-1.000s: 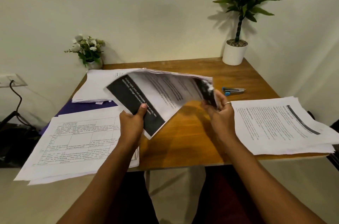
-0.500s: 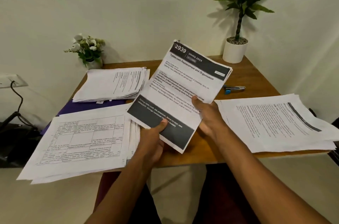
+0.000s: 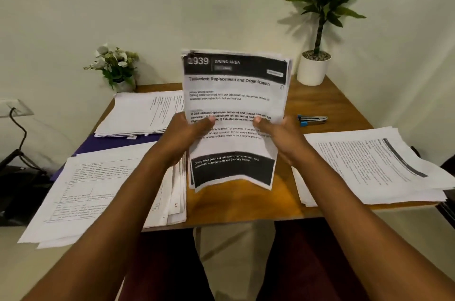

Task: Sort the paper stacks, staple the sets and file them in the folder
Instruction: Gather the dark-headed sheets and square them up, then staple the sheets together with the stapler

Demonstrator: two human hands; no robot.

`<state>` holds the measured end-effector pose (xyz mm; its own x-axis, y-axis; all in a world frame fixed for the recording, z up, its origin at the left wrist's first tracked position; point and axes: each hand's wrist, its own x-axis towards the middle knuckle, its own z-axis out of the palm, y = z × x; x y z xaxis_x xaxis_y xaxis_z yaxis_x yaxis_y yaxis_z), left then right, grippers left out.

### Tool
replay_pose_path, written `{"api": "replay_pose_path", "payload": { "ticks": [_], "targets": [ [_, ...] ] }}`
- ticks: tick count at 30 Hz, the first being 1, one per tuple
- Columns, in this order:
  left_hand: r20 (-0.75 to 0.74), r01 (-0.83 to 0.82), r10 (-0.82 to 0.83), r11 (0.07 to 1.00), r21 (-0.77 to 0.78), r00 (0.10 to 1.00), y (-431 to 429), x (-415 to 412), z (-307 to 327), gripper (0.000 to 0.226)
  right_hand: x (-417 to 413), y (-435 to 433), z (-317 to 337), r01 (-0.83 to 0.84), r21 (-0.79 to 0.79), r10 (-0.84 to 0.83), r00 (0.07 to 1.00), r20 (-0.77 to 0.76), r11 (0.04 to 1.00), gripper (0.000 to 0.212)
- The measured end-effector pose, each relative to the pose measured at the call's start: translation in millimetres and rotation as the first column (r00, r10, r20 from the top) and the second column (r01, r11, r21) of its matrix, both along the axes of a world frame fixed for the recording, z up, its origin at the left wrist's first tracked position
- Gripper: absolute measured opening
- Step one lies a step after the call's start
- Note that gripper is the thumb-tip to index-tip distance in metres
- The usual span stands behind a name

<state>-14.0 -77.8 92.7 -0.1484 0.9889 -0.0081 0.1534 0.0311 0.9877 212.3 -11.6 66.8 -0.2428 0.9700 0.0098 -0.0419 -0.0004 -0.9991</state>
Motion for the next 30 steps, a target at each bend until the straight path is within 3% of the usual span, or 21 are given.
{"api": "replay_pose_path", "payload": {
  "ticks": [2, 5, 7, 10, 15, 19, 22, 24, 26, 28, 30],
  "targets": [
    [-0.027, -0.065, 0.068, 0.99, 0.125, 0.997, 1, 10, 4, 0.014, -1, 1, 12, 0.06, 0.09, -0.071, 0.99, 0.122, 0.994, 0.01],
    [-0.036, -0.138, 0.149, 0.968, 0.211, 0.988, -4, 22, -2, 0.012, 0, -3, 14, 0.137, 0.152, -0.161, 0.975, 0.154, 0.979, 0.021],
    [-0.043, -0.16, 0.171, 0.969, 0.187, 0.984, -9, 27, -20, 0.017, 0, -9, 1, 0.13, 0.137, -0.153, 0.972, 0.177, 0.982, 0.018],
    [0.006, -0.206, 0.207, 0.971, 0.125, 0.978, -15, 31, -39, 0.014, -1, -14, -13, 0.094, 0.071, -0.106, 0.977, 0.186, 0.993, 0.03],
    [0.066, -0.242, 0.235, 0.962, 0.126, 0.97, -18, 34, -40, 0.014, 0, -16, -12, 0.107, 0.082, -0.118, 0.982, 0.15, 0.991, 0.016],
    [0.049, -0.241, 0.238, 0.968, 0.076, 0.97, -19, 37, -51, 0.023, -2, -18, -23, 0.117, 0.079, -0.132, 0.962, 0.238, 0.99, 0.029],
    [0.03, -0.222, 0.221, 0.974, 0.051, 0.975, -17, 33, -47, 0.017, 3, -14, -15, 0.076, 0.087, -0.096, 0.964, 0.248, 0.993, 0.006],
    [0.079, -0.164, 0.164, 0.986, -0.011, 0.983, -12, 25, -42, 0.017, 11, -10, -7, -0.011, -0.03, 0.015, 0.989, 0.145, 0.999, 0.008],
    [0.263, -0.065, 0.089, 0.993, -0.099, 0.961, -7, 16, -38, 0.025, 24, -6, -4, -0.163, -0.184, 0.175, 0.983, 0.052, 0.969, 0.02],
    [0.368, -0.02, 0.076, 0.988, -0.153, 0.927, -2, 9, -38, 0.028, 33, -3, -12, -0.23, -0.301, 0.26, 0.964, 0.061, 0.925, 0.031],
    [0.363, -0.079, 0.141, 0.98, -0.182, 0.921, 6, 7, -43, 0.026, 37, -1, -25, -0.234, -0.394, 0.28, 0.958, 0.065, 0.889, 0.037]
  ]
}}
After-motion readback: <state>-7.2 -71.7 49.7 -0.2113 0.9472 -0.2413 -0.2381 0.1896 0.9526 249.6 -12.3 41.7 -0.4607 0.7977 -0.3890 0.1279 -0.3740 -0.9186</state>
